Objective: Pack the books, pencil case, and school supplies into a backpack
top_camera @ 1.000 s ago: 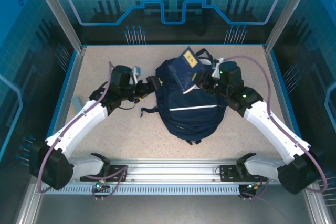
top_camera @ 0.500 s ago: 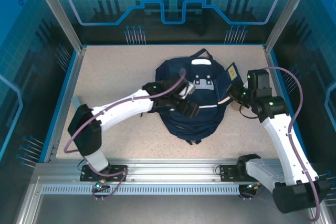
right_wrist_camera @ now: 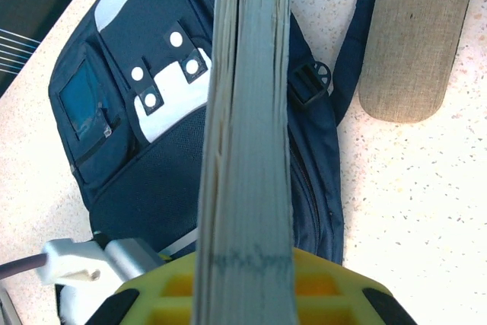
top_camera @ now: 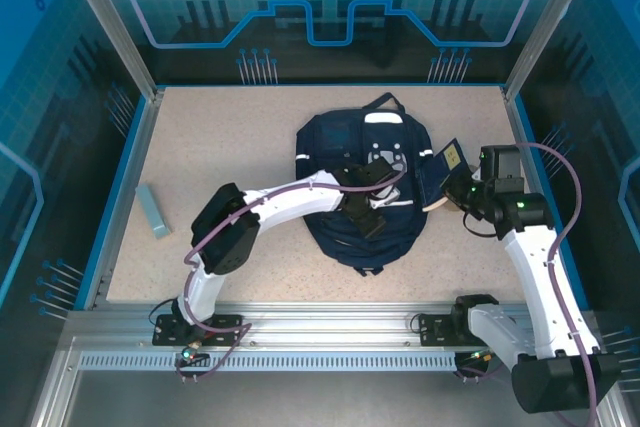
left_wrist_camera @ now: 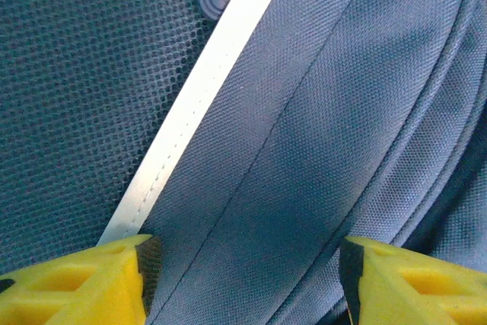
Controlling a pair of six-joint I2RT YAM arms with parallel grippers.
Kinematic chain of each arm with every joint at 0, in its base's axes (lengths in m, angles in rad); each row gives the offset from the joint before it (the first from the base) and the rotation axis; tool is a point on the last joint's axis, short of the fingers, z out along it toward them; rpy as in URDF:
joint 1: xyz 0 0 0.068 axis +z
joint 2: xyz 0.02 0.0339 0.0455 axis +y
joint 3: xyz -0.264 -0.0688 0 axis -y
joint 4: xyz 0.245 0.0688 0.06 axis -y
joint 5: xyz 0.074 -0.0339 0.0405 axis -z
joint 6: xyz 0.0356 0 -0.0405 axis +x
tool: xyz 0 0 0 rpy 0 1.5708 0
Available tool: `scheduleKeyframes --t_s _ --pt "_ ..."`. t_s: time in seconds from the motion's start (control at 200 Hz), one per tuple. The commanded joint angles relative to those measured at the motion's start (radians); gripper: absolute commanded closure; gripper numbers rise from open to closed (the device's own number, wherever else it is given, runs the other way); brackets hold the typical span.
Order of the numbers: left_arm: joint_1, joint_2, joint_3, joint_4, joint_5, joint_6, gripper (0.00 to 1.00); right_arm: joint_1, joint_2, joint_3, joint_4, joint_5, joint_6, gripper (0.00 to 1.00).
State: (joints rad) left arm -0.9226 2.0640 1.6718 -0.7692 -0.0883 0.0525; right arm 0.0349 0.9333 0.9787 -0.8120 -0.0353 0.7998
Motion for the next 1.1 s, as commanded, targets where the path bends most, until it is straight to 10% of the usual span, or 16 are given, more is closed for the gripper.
scheduleKeyframes --t_s 0.0,0.51,1.091 --pt "-0.009 0.025 0.045 -0.056 -0.068 0.068 0.36 -0.023 -0.027 -0.008 0.011 -0.025 0.002 0.89" --pt "-0.010 0.023 0.031 -0.062 0.000 0.161 0.16 -0.027 -0.030 -0.032 0.019 -0.036 0.025 0.88" --pt "-0.007 -0.051 0.047 0.032 -0.199 0.150 0.77 -0.031 -0.069 -0.007 -0.033 0.002 0.007 0.86"
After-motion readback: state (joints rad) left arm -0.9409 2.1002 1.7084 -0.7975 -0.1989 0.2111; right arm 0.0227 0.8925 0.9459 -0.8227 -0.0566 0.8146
